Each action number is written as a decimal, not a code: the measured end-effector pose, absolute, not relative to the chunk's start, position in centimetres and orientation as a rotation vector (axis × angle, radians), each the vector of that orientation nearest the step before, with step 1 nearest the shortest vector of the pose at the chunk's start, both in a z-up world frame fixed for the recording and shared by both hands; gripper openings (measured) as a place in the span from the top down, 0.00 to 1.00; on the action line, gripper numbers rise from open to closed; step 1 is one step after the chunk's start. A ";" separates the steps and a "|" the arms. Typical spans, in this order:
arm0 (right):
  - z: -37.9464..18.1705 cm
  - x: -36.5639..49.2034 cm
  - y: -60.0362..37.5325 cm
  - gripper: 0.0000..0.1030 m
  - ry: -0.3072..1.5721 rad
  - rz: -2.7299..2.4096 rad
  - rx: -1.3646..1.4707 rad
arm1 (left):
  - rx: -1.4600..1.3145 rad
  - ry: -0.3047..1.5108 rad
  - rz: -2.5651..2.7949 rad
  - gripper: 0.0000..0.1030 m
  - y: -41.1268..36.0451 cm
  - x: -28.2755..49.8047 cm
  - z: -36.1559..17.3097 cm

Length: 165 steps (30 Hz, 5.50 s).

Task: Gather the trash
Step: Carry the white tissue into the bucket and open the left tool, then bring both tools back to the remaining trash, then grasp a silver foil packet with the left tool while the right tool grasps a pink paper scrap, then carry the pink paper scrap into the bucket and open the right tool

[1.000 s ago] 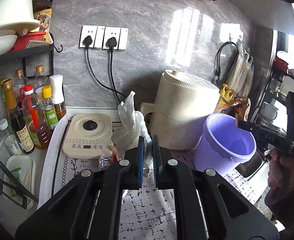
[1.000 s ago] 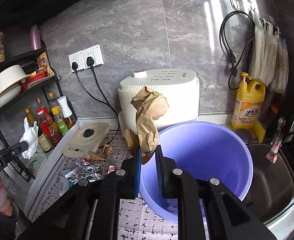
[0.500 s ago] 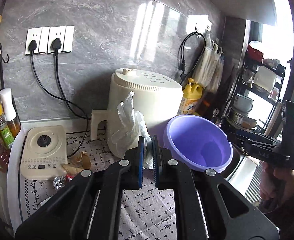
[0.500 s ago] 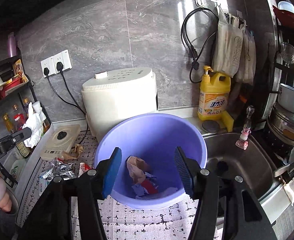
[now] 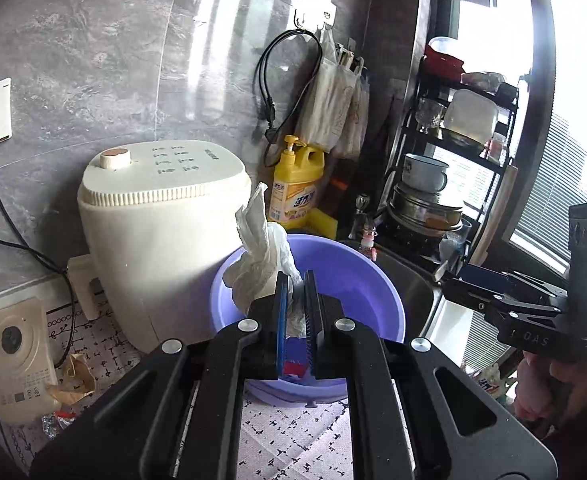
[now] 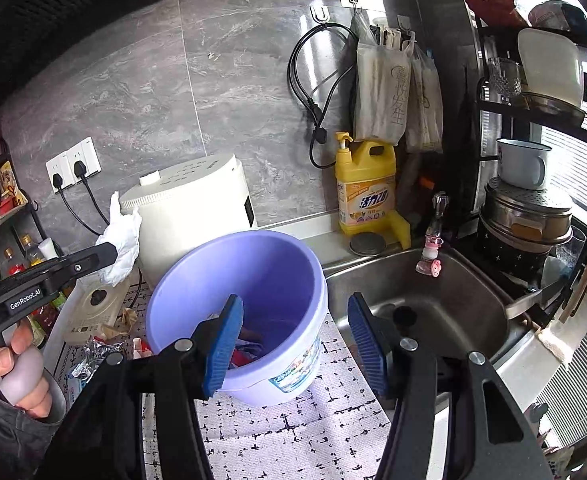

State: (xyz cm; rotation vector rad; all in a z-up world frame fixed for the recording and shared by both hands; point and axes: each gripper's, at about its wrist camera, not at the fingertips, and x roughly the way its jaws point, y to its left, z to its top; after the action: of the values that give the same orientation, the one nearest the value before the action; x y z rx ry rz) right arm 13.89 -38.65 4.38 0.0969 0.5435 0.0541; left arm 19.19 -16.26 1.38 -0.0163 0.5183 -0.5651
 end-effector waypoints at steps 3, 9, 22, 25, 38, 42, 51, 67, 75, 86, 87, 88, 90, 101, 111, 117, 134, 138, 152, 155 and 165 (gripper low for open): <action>4.2 13.1 -39.8 0.47 0.544 0.022 0.117 | 0.056 0.527 -0.632 0.75 -18.9 19.3 1.5; 3.9 11.7 -41.0 0.45 0.541 -0.009 0.153 | -0.021 0.538 -0.591 0.29 -18.1 19.3 1.6; 2.9 11.5 -37.3 0.18 0.551 0.115 0.150 | -0.034 0.506 -0.374 0.06 -10.2 13.3 1.4; 2.7 11.4 -35.9 0.10 0.547 0.143 0.135 | -0.050 0.510 -0.324 0.06 -8.1 11.6 1.2; 0.8 11.0 -29.6 0.08 0.570 0.260 0.057 | -0.137 0.531 -0.111 0.06 0.4 5.2 -0.4; -0.1 10.9 -27.5 0.08 0.595 0.318 0.046 | -0.162 0.545 -0.065 0.06 2.4 4.1 -1.3; -2.0 11.3 -23.8 0.09 0.672 0.385 0.002 | -0.221 0.610 -0.010 0.06 5.7 4.0 -4.0; -2.4 13.9 -17.7 0.17 0.757 0.468 -0.056 | -0.367 0.707 -0.026 0.24 9.3 6.8 -7.8; -2.8 15.2 -15.3 0.23 0.775 0.484 -0.084 | -0.441 0.769 -0.055 0.57 10.3 8.8 -11.1; -5.5 15.4 -14.5 0.23 0.804 0.437 -0.130 | -0.487 0.825 -0.087 0.62 11.5 12.7 -15.7; -5.6 15.5 -14.4 0.23 0.808 0.434 -0.139 | -0.497 0.830 -0.096 0.63 11.6 13.0 -15.9; -5.7 15.6 -14.3 0.23 0.809 0.430 -0.145 | -0.501 0.834 -0.111 0.64 11.6 13.3 -16.1; -5.8 15.9 -14.1 0.23 0.806 0.421 -0.145 | -0.498 0.846 -0.138 0.67 11.4 13.9 -16.5; -8.3 20.1 -12.1 0.30 0.856 0.402 -0.114 | -0.480 0.808 -0.185 0.99 11.9 14.2 -16.2; -12.4 25.7 -9.7 0.37 0.942 0.383 -0.140 | -0.510 0.716 -0.145 0.99 14.4 13.5 -14.5; -14.2 28.1 -9.1 0.60 1.005 0.382 -0.141 | -0.538 0.708 -0.123 0.99 15.2 14.1 -15.0; -8.7 23.3 -11.8 0.85 0.881 0.420 -0.095 | -0.453 0.610 -0.186 0.99 12.9 12.6 -9.4; -6.0 22.0 -12.7 0.88 0.805 0.431 -0.072 | -0.429 0.577 -0.208 0.99 12.3 12.5 -7.7; 0.9 18.1 -18.7 0.96 0.623 0.315 -0.007 | -0.320 0.514 -0.396 0.99 5.8 14.6 -2.9; 2.2 17.6 -20.7 0.96 0.587 0.267 0.006 | -0.299 0.504 -0.443 0.99 4.1 15.3 -2.0; 5.1 17.1 -27.4 0.95 0.498 0.077 0.081 | -0.234 0.472 -0.596 0.99 -1.1 17.4 1.0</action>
State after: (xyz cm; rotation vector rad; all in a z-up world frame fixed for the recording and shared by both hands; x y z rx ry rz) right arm 17.14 -27.35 5.09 0.0810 0.4980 0.0766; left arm 17.36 -1.10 1.01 -0.2336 0.4717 -0.5958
